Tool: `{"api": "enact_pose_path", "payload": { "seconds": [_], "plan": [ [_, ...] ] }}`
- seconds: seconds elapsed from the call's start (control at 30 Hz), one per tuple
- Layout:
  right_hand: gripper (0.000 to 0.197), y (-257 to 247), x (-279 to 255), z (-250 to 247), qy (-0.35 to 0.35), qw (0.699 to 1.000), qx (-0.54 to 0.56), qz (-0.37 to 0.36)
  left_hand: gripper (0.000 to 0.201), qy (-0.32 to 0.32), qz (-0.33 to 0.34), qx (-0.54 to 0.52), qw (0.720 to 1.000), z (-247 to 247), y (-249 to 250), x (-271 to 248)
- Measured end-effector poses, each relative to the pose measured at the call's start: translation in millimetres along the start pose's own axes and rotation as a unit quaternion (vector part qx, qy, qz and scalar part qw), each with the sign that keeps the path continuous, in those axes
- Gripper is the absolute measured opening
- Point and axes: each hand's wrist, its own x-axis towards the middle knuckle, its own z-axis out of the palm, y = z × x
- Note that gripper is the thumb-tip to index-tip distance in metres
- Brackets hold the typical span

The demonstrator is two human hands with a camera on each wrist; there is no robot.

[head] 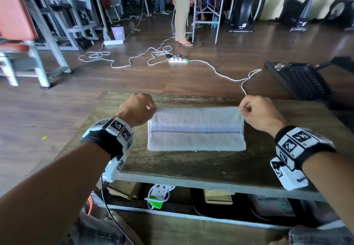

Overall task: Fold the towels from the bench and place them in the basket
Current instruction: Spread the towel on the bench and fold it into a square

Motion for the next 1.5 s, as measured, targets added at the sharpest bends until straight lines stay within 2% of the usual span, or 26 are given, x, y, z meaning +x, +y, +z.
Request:
{"api": "enact_pose_path", "payload": {
  "seconds": [0.07,0.17,0.23,0.27,0.33,0.43,0.5,0.6,0.7,0.8,1.0,1.13,1.23,1.3,1.4,1.43,1.5],
  "plan": [
    [0.014,-6.4,-2.7,-16.8,0.045,0.999,0.009,-0.016,0.006,0.059,0.007,-0.017,0.998,-17.1,6.4,-5.9],
    [0.013,-13.0,-11.5,-37.0,0.098,0.994,0.017,-0.04,0.013,0.141,0.034,-0.036,0.989,-36.2,15.8,-21.5],
    [0.013,-14.0,-24.9,-43.2,0.115,0.991,0.032,-0.053,0.015,0.153,0.057,-0.049,0.985,-39.7,17.1,-36.2],
    [0.014,-13.5,-34.3,-43.5,0.108,0.992,0.034,-0.055,0.014,0.146,0.068,-0.056,0.985,-37.2,16.0,-44.2],
    [0.02,-5.5,-54.1,-35.4,0.052,0.997,0.019,-0.048,0.012,0.097,0.061,-0.052,0.992,-25.8,14.0,-62.7],
    [0.026,12.6,-85.6,-12.5,-0.102,0.995,0.019,-0.007,0.017,-0.079,-0.011,0.012,0.997,5.8,12.2,-95.7],
    [0.017,22.5,-103.9,3.7,-0.143,0.989,0.015,0.027,0.026,-0.14,-0.059,-0.012,0.988,30.2,9.1,-117.2],
    [0.003,27.6,-118.5,21.0,-0.115,0.988,0.005,0.099,0.03,-0.102,-0.103,-0.021,0.989,58.3,4.3,-131.4],
    [0.022,22.7,-121.9,30.9,-0.101,0.983,-0.013,0.151,0.032,-0.064,-0.168,-0.035,0.983,64.3,11.2,-136.3],
    [0.034,13.5,-124.2,34.2,-0.102,0.978,-0.019,0.184,0.033,-0.055,-0.183,-0.035,0.981,68.2,12.0,-135.9],
    [0.033,6.6,-126.2,32.5,-0.092,0.976,-0.022,0.196,0.024,-0.038,-0.202,-0.094,0.974,64.9,15.0,-130.6],
    [0.033,8.2,-123.6,23.7,-0.078,0.982,-0.003,0.173,0.033,0.006,-0.229,-0.107,0.968,54.1,20.4,-130.5],
    [0.031,11.3,-123.2,20.1,-0.13,0.977,-0.03,0.166,0.032,-0.036,-0.239,-0.08,0.967,53.8,19.6,-132.3],
    [0.024,13.8,-124.8,22.0,-0.141,0.976,-0.044,0.161,0.029,-0.057,-0.233,-0.047,0.97,55.6,21.1,-135.1],
    [0.006,15.3,-127.2,31.0,-0.057,0.995,-0.021,0.083,0.044,-0.029,-0.155,-0.034,0.987,65.0,23.2,-136.5],
    [0.01,14.4,-128.1,35.0,-0.045,0.998,-0.008,0.041,0.045,-0.03,-0.111,-0.044,0.992,68.0,25.1,-136.4],
    [0.021,11.5,-129.3,43.7,-0.072,0.997,-0.017,-0.028,0.041,-0.061,-0.047,-0.045,0.996,77.3,25.1,-135.1]
  ]
}}
